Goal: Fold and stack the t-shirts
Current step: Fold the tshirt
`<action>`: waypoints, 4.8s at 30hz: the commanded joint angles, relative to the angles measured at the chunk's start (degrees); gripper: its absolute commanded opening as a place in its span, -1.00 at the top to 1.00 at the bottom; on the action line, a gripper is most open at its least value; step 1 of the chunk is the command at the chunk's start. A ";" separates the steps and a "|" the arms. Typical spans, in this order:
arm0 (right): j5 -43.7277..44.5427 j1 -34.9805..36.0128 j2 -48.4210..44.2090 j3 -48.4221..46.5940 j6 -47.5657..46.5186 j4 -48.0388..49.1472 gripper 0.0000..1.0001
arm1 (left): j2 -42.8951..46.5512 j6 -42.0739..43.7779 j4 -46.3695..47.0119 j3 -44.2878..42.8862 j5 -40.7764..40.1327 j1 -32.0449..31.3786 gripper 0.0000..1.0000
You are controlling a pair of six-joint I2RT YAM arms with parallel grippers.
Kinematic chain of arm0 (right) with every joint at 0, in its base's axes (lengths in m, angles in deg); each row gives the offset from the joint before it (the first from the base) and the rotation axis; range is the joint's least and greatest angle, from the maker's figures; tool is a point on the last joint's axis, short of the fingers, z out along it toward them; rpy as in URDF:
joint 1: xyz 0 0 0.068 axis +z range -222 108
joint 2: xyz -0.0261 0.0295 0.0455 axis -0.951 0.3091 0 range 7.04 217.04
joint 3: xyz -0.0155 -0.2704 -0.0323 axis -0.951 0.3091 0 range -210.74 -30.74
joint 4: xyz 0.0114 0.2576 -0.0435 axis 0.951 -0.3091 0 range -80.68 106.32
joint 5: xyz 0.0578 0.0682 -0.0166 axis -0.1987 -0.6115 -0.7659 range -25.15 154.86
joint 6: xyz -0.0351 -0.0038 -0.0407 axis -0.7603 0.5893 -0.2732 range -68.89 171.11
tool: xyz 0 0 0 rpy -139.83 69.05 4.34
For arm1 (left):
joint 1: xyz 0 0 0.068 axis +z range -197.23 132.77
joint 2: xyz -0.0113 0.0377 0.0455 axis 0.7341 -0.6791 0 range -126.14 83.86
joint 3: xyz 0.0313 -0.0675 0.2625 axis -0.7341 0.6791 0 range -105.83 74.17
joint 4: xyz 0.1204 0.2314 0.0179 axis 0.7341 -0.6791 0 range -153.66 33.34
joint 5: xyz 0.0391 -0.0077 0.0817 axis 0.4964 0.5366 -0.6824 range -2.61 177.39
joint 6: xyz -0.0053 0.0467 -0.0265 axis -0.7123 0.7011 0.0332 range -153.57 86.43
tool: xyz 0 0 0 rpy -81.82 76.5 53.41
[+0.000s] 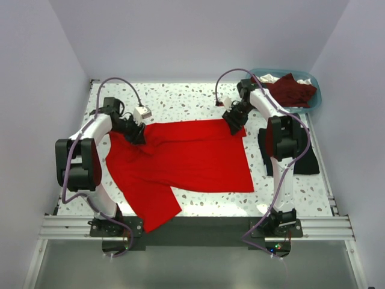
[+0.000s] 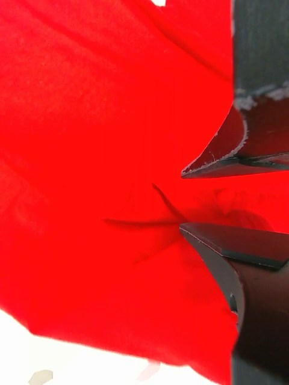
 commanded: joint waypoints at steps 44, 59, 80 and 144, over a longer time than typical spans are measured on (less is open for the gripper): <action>-3.47 43.53 2.68 -0.44 -0.19 39.13 -0.28 | -2.74 -48.78 21.55 8.85 8.26 19.56 -0.12; 6.81 43.71 3.65 1.58 0.51 45.81 1.00 | -3.44 -50.72 23.74 8.59 7.38 18.15 0.34; -5.75 40.90 -5.66 8.00 2.27 42.12 1.00 | -11.16 -51.77 25.85 -6.08 4.92 19.03 1.00; -2.94 40.37 7.87 -10.19 10.97 30.43 1.00 | -1.59 -17.76 4.85 8.06 -3.78 16.83 0.21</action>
